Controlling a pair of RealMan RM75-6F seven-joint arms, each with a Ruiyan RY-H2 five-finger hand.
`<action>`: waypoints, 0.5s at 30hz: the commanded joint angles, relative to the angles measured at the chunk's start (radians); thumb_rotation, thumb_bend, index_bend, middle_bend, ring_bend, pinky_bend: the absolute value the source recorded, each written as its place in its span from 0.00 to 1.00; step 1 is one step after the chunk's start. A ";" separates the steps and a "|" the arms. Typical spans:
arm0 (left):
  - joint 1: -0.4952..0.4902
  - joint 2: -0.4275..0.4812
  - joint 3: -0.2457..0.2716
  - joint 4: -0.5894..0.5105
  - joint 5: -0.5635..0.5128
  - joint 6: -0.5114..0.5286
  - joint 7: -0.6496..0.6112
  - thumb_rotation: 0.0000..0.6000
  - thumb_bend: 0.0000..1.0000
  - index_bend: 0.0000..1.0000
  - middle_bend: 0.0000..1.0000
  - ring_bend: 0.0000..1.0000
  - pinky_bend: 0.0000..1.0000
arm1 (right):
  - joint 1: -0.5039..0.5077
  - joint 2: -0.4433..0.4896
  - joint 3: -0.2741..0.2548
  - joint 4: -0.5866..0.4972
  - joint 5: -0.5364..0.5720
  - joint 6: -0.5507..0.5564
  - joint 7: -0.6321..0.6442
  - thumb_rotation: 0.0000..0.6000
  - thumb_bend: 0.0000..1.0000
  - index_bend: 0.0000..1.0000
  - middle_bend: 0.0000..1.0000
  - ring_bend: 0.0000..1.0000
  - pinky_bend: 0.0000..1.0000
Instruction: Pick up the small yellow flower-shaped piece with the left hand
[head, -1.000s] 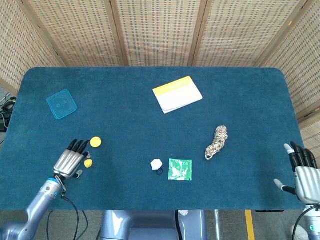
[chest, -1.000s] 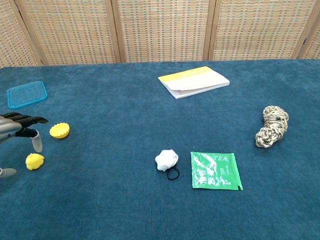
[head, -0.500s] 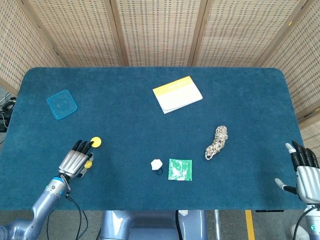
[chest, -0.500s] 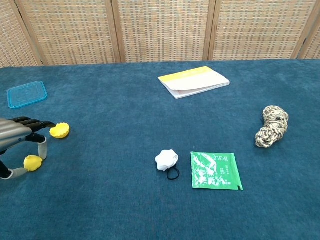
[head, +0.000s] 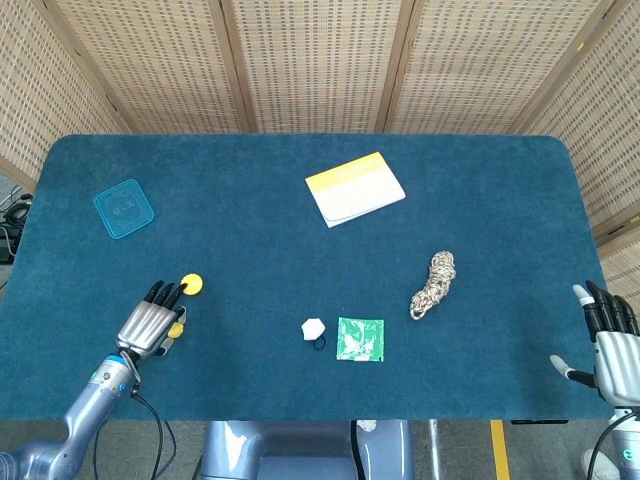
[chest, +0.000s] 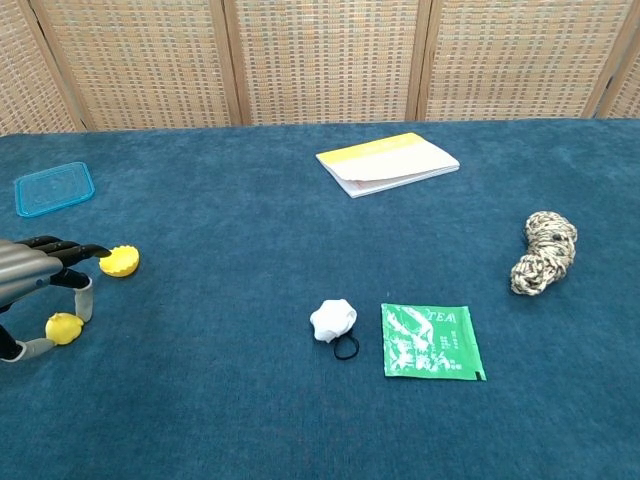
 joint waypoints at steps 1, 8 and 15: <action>0.000 0.002 0.002 0.000 0.006 0.006 -0.008 1.00 0.35 0.47 0.00 0.00 0.00 | 0.000 0.000 0.000 0.000 0.000 0.000 0.001 1.00 0.00 0.00 0.00 0.00 0.00; -0.008 0.046 -0.015 -0.046 0.017 0.029 -0.025 1.00 0.35 0.47 0.00 0.00 0.00 | -0.001 0.000 0.001 0.001 0.002 0.000 0.004 1.00 0.00 0.00 0.00 0.00 0.00; -0.043 0.114 -0.056 -0.096 -0.017 0.013 -0.029 1.00 0.35 0.47 0.00 0.00 0.00 | 0.001 0.000 0.001 0.003 0.005 -0.005 0.007 1.00 0.00 0.00 0.00 0.00 0.00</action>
